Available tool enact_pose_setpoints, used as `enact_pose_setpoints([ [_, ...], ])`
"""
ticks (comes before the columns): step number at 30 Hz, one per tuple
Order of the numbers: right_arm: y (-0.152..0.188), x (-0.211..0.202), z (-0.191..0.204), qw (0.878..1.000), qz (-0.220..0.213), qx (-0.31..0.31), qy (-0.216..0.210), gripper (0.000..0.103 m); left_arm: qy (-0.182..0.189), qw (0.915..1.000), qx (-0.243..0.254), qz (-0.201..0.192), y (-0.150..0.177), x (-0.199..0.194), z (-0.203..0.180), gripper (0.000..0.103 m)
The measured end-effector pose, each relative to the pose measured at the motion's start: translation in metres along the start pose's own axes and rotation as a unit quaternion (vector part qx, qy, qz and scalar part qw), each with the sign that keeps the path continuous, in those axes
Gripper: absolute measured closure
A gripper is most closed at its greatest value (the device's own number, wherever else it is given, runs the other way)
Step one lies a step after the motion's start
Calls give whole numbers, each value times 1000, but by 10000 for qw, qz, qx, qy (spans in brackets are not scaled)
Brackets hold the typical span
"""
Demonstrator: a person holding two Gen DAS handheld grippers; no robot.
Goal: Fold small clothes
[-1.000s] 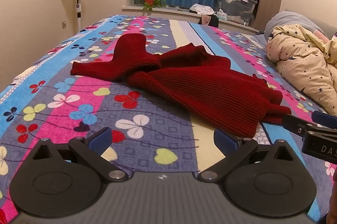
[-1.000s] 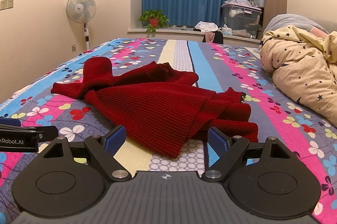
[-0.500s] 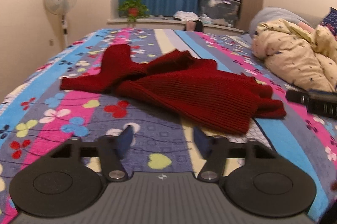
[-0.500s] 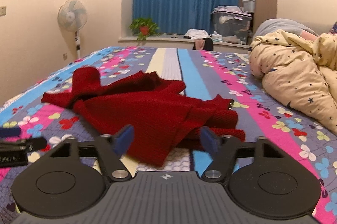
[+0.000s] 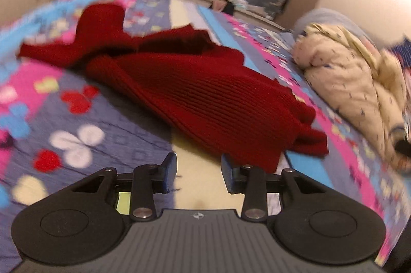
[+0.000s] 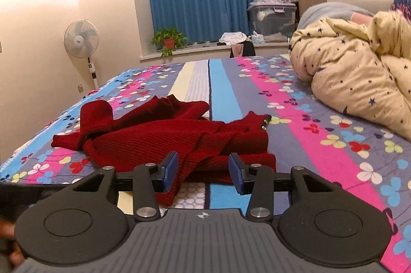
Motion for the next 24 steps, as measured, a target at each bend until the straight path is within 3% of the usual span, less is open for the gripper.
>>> enact_pose_setpoints([
  [1,1,-1,-3,10000,11,3,-9,57,6,9996,-250,88,-3,11,3,55],
  [3,1,-1,-10,10000,47,5,-41,54,103,9961,-842,224,-7,28,9,37],
  [5,2,0,-15,9999,110,30,-71,54,152,9907,-1339,159,-11,42,15,30],
  [10,0,1,-23,9997,139,134,-129,54,300,9789,-2019,54,-21,64,20,28],
  [11,-1,2,-25,9997,141,170,-138,54,294,9788,-2029,2,-25,66,18,32],
  [13,-2,2,-27,9995,123,238,-152,54,362,9794,-1985,28,-31,68,14,65],
  [14,-2,2,-28,9995,108,261,-160,54,285,9798,-1978,42,-32,68,15,89],
  [16,-3,3,-28,9995,96,265,-159,55,296,9795,-1994,-47,-37,59,16,92],
  [21,-4,2,-26,9995,21,303,-37,86,245,9885,-1494,-7,-35,24,21,95],
  [24,-5,-2,-25,9992,-79,397,64,93,336,9945,-991,-36,-38,-15,28,96],
])
Point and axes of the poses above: each gripper's, at about its wrist camera, not at the fingertips, and x roughly the way its jaws point, z to its left, y to its underside, the point moved 4 cm from there along x, roughly the way its jaws point, and after that the axes turned 5 degrees about z, right-handed, at the moved point
